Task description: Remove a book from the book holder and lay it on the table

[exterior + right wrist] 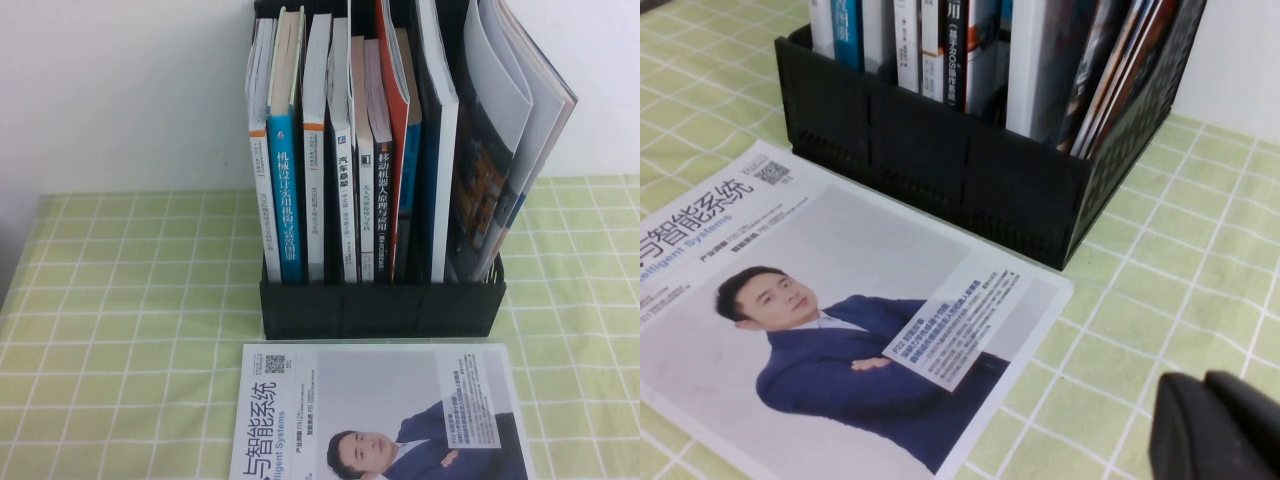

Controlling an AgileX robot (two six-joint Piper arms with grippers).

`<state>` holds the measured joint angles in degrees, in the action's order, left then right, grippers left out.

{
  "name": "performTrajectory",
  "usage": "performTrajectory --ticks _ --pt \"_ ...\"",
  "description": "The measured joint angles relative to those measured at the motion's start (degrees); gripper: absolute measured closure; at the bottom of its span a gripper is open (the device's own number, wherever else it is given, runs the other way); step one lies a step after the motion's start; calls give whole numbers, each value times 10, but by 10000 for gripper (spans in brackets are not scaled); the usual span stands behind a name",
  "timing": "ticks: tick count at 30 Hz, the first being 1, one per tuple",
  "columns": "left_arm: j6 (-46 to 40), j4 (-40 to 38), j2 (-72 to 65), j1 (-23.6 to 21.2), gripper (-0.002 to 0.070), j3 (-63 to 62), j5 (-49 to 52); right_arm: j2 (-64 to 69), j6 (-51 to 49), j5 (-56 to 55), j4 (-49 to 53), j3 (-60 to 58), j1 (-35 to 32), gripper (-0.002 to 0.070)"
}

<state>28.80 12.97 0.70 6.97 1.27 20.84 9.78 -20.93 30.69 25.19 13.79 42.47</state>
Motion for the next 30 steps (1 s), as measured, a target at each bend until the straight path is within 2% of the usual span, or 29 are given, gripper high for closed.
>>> performTrajectory --ticks 2,5,11,13,16,22,26,30 --pt "0 0 0 0 678 0 0 0 0 0 0 0 -4 678" --pt "0 0 0 0 678 0 0 -11 0 0 -1 0 -45 678" --pt "0 0 0 0 678 0 -1 -81 -6 6 18 0 -201 678" --pt "0 0 0 0 678 0 -1 -101 -14 8 4 0 -261 678" --pt "0 0 0 0 678 0 -1 -105 -15 13 -24 0 -317 678" --pt "0 0 0 0 678 0 -1 -105 -1 -26 -46 -32 -338 678" --pt "0 0 0 0 678 0 -1 -105 124 -76 -144 -87 -338 678" --pt "0 0 0 0 678 0 -1 -105 177 -76 -183 -112 -352 678"
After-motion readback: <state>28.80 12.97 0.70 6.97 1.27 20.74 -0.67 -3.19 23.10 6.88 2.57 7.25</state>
